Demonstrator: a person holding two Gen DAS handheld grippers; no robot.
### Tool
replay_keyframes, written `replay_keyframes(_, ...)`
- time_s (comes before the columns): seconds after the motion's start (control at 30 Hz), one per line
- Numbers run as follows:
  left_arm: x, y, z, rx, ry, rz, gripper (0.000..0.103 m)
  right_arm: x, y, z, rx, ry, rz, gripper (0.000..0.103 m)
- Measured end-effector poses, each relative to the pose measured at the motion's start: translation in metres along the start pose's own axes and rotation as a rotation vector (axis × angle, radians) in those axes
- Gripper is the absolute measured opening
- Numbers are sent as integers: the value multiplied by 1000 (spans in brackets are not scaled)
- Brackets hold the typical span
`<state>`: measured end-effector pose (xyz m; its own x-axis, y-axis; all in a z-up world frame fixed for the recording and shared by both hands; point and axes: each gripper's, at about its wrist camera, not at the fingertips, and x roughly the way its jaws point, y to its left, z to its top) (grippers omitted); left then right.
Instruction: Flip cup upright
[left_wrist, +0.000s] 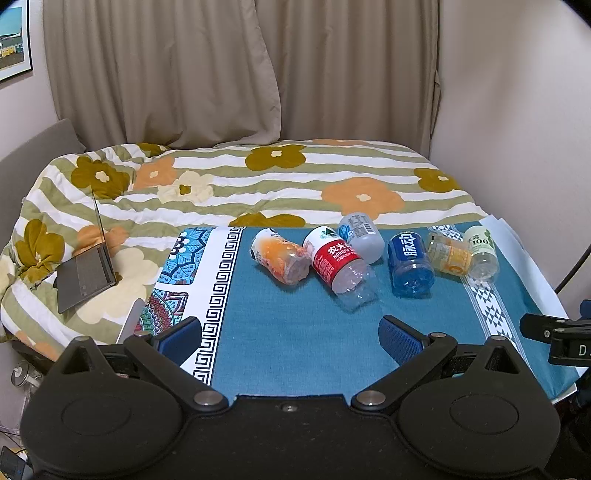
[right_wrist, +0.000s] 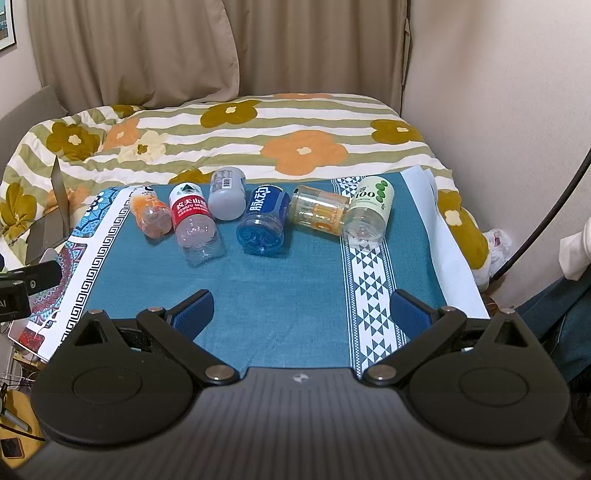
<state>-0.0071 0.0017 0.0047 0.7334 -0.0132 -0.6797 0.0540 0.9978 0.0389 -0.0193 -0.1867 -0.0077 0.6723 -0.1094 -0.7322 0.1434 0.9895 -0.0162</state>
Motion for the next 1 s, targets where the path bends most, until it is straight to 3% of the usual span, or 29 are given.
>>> replay_keyframes(0.6, -3, -4, 0, 12, -1, 4, 103, -6, 4, 5, 6, -3, 17, 103)
replay_keyframes(1.0, 19, -35, 26, -54, 45, 26, 103, 17, -33, 23, -41, 9, 90, 103)
